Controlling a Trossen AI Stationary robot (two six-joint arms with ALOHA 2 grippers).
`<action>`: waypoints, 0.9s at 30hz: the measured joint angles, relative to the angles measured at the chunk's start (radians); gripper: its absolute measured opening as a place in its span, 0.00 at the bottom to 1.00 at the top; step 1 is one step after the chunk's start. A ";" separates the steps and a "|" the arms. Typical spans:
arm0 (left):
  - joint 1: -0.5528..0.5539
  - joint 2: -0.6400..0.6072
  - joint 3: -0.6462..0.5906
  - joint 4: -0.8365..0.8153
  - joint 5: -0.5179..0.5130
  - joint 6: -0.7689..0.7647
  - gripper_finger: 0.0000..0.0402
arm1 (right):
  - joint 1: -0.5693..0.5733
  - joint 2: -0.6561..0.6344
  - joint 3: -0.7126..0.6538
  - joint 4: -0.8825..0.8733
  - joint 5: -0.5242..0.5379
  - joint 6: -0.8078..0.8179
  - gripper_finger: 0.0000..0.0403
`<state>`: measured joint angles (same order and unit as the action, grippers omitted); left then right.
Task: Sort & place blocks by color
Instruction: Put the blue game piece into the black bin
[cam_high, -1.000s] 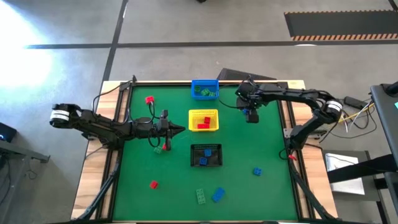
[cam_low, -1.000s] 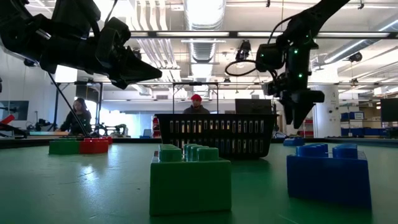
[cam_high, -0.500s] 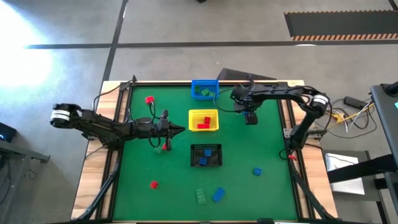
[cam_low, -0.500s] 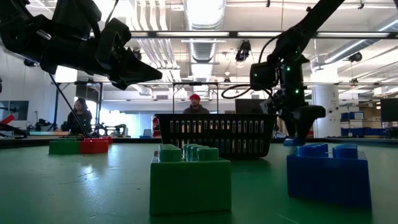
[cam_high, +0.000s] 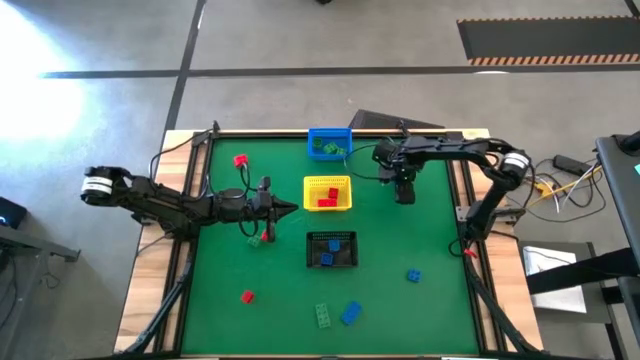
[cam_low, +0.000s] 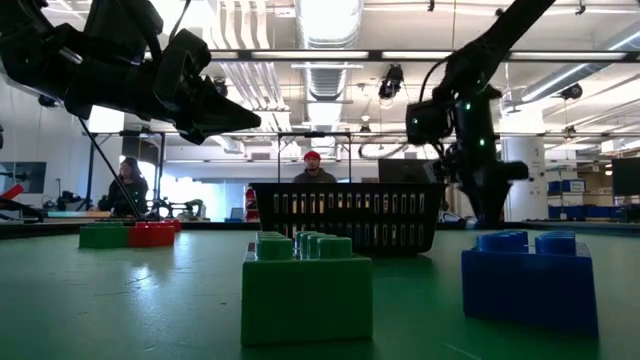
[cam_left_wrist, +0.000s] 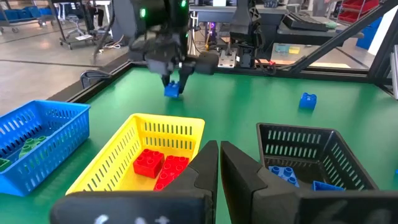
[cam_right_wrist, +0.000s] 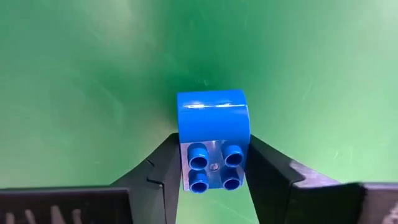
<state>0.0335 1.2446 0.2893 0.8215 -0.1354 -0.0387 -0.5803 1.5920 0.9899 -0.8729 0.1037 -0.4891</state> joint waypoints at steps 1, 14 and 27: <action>0.000 0.000 0.000 0.000 0.000 0.000 0.00 | 0.001 -0.019 0.001 0.002 -0.023 0.015 0.32; 0.000 0.000 0.003 0.001 0.000 0.000 0.00 | 0.240 -0.259 0.002 0.040 -0.226 0.415 0.32; 0.000 -0.001 -0.001 -0.001 0.000 -0.002 0.00 | 0.639 -0.189 0.003 0.580 -0.176 0.774 0.32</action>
<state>0.0336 1.2438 0.2883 0.8210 -0.1354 -0.0406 0.0591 1.4029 0.9932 -0.2931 -0.0719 0.2850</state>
